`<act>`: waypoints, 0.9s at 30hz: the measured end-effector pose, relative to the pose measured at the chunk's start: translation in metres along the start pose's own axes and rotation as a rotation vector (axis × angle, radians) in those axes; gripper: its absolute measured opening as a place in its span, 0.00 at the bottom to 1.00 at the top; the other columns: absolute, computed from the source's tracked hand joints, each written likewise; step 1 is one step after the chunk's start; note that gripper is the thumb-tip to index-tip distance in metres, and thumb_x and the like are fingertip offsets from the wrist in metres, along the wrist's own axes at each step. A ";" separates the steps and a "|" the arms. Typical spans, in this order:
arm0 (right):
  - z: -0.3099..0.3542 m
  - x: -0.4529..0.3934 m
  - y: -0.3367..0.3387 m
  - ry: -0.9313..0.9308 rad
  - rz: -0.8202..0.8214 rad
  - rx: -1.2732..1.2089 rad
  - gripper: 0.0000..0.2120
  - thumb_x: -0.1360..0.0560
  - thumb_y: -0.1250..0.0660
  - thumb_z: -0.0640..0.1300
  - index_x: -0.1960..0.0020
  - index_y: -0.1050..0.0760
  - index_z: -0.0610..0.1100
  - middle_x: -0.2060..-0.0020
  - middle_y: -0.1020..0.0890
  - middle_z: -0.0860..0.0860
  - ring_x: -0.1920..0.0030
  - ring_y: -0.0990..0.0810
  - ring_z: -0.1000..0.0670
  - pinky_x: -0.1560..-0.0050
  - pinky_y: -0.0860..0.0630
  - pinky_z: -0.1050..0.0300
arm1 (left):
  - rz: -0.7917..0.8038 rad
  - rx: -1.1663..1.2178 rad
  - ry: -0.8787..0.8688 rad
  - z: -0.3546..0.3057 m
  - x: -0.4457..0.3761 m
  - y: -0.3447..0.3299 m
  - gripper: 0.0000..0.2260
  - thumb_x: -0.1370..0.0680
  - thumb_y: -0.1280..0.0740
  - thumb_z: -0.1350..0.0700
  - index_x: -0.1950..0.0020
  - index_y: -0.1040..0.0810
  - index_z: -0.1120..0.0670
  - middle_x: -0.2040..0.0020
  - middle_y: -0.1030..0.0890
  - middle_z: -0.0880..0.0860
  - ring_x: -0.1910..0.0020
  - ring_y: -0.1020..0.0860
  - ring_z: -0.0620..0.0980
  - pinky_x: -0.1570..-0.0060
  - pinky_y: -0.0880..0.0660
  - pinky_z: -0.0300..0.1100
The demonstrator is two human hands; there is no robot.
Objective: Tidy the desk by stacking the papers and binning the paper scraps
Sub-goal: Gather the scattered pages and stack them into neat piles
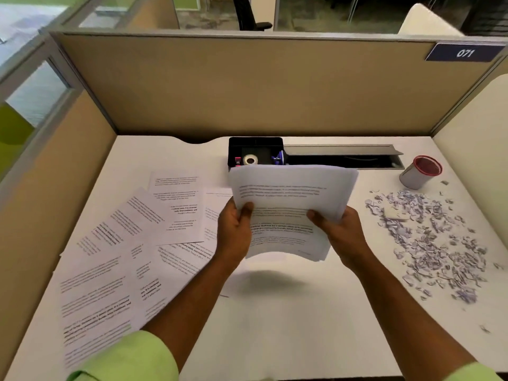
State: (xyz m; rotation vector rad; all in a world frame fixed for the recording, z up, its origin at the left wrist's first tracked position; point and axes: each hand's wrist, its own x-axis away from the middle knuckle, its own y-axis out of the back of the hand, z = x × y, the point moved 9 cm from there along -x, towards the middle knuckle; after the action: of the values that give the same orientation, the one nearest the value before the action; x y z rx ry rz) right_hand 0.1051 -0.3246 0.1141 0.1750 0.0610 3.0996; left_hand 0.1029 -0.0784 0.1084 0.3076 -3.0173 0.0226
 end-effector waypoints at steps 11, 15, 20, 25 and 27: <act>-0.038 0.030 0.018 0.059 -0.184 0.150 0.18 0.29 0.24 0.49 0.41 0.23 0.58 0.48 0.15 0.56 0.46 0.16 0.49 0.52 0.19 0.58 | 0.134 -0.182 -0.013 0.037 0.018 -0.005 0.12 0.19 0.36 0.52 0.38 0.29 0.38 0.42 0.20 0.46 0.41 0.22 0.47 0.46 0.22 0.37; -0.019 0.039 0.020 0.225 -0.309 0.301 0.37 0.25 0.25 0.39 0.25 0.40 0.56 0.40 0.23 0.61 0.44 0.20 0.56 0.50 0.19 0.63 | 0.125 -0.196 -0.003 0.037 0.020 -0.008 0.14 0.18 0.37 0.56 0.38 0.32 0.39 0.43 0.22 0.43 0.42 0.23 0.43 0.51 0.24 0.29; 0.029 0.049 0.009 0.630 -0.342 0.830 0.29 0.24 0.28 0.36 0.26 0.29 0.51 0.33 0.28 0.44 0.49 0.22 0.52 0.63 0.19 0.58 | 0.126 -0.220 0.005 0.043 0.018 -0.009 0.15 0.19 0.36 0.55 0.34 0.33 0.42 0.43 0.22 0.41 0.41 0.24 0.42 0.45 0.23 0.38; 0.033 0.044 0.012 0.638 -0.340 0.844 0.22 0.22 0.29 0.40 0.29 0.25 0.50 0.35 0.27 0.43 0.50 0.22 0.47 0.63 0.17 0.54 | 0.118 -0.256 0.016 0.046 0.014 -0.012 0.15 0.19 0.36 0.54 0.35 0.34 0.40 0.45 0.23 0.37 0.44 0.23 0.38 0.49 0.23 0.36; 0.035 0.042 0.012 0.640 -0.330 0.845 0.19 0.21 0.30 0.41 0.30 0.23 0.50 0.36 0.27 0.44 0.50 0.23 0.49 0.63 0.17 0.54 | 0.119 -0.265 0.013 0.041 0.015 -0.014 0.15 0.18 0.36 0.56 0.36 0.35 0.41 0.47 0.24 0.36 0.47 0.24 0.36 0.56 0.24 0.29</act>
State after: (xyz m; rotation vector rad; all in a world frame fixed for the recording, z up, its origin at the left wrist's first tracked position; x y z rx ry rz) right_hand 0.0670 -0.3340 0.1545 -0.7236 1.2444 2.4644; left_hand 0.0865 -0.0962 0.0688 0.1027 -2.9714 -0.3605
